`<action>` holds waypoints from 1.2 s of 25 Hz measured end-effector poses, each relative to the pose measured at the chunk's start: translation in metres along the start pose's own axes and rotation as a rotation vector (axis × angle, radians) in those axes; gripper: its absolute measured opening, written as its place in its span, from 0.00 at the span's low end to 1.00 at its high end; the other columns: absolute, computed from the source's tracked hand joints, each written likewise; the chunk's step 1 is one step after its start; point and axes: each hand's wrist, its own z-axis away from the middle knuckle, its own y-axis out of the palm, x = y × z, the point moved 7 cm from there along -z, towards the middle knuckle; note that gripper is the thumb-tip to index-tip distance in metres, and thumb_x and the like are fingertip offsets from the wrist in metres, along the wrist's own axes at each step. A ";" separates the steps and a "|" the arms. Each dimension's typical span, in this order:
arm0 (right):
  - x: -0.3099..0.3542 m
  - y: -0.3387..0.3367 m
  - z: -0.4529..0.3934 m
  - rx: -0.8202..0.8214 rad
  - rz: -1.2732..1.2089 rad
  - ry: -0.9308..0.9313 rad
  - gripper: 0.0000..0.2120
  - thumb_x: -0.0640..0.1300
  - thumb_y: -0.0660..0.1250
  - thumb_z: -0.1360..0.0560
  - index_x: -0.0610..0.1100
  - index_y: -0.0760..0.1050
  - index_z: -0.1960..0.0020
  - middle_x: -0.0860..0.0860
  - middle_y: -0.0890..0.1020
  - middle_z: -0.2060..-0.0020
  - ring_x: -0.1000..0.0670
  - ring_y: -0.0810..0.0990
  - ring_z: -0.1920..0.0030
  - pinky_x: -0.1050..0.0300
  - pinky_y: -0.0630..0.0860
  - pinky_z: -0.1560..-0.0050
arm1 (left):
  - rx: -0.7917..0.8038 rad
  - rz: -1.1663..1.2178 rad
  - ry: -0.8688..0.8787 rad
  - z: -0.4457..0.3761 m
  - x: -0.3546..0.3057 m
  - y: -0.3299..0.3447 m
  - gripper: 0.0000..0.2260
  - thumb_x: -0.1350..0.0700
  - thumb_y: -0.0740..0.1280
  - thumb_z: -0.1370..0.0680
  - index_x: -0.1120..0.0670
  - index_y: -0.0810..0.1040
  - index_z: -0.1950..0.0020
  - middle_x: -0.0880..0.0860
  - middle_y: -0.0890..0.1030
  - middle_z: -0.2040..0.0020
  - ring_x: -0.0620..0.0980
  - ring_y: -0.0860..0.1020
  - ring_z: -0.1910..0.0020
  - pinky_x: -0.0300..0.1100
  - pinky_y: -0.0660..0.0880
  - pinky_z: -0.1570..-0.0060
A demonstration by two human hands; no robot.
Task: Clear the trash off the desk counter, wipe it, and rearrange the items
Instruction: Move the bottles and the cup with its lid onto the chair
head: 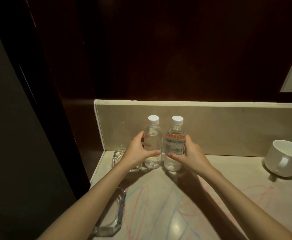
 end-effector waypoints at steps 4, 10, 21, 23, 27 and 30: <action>-0.002 -0.005 0.010 -0.057 -0.011 0.005 0.25 0.50 0.77 0.33 0.46 0.68 0.44 0.51 0.82 0.48 0.50 0.81 0.49 0.52 0.78 0.49 | -0.008 0.013 0.033 0.008 -0.002 -0.002 0.29 0.53 0.80 0.36 0.50 0.73 0.38 0.46 0.81 0.43 0.40 0.78 0.47 0.41 0.75 0.43; 0.015 -0.019 0.040 -0.089 -0.057 -0.037 0.23 0.51 0.77 0.34 0.49 0.70 0.45 0.61 0.78 0.57 0.60 0.79 0.57 0.66 0.73 0.59 | -0.026 0.074 0.104 0.030 -0.024 -0.014 0.31 0.50 0.81 0.37 0.49 0.74 0.38 0.45 0.81 0.46 0.42 0.79 0.46 0.45 0.76 0.42; 0.089 -0.053 0.148 -0.084 -0.197 -0.194 0.21 0.54 0.75 0.34 0.50 0.72 0.45 0.57 0.81 0.54 0.55 0.79 0.54 0.48 0.79 0.52 | -0.088 0.183 0.116 0.163 -0.071 -0.057 0.27 0.46 0.78 0.35 0.49 0.75 0.40 0.47 0.81 0.45 0.41 0.81 0.50 0.41 0.77 0.53; 0.100 -0.049 0.176 -0.050 -0.225 -0.218 0.21 0.54 0.74 0.34 0.51 0.73 0.45 0.56 0.82 0.54 0.53 0.80 0.54 0.45 0.79 0.54 | -0.112 0.196 0.075 0.201 -0.069 -0.064 0.29 0.43 0.79 0.37 0.48 0.76 0.40 0.47 0.82 0.47 0.42 0.81 0.50 0.47 0.79 0.51; 0.122 -0.025 0.236 0.076 -0.256 -0.261 0.22 0.55 0.74 0.33 0.55 0.71 0.42 0.59 0.80 0.52 0.53 0.80 0.54 0.45 0.81 0.55 | -0.127 0.147 0.032 0.285 -0.064 -0.075 0.29 0.43 0.78 0.37 0.48 0.75 0.39 0.47 0.82 0.46 0.41 0.81 0.50 0.47 0.80 0.50; 0.139 0.006 0.277 0.176 -0.265 -0.279 0.25 0.56 0.73 0.33 0.52 0.71 0.39 0.55 0.81 0.49 0.52 0.79 0.52 0.47 0.80 0.54 | -0.135 0.125 -0.037 0.343 -0.052 -0.085 0.28 0.44 0.76 0.37 0.49 0.75 0.40 0.46 0.81 0.46 0.40 0.81 0.51 0.43 0.80 0.52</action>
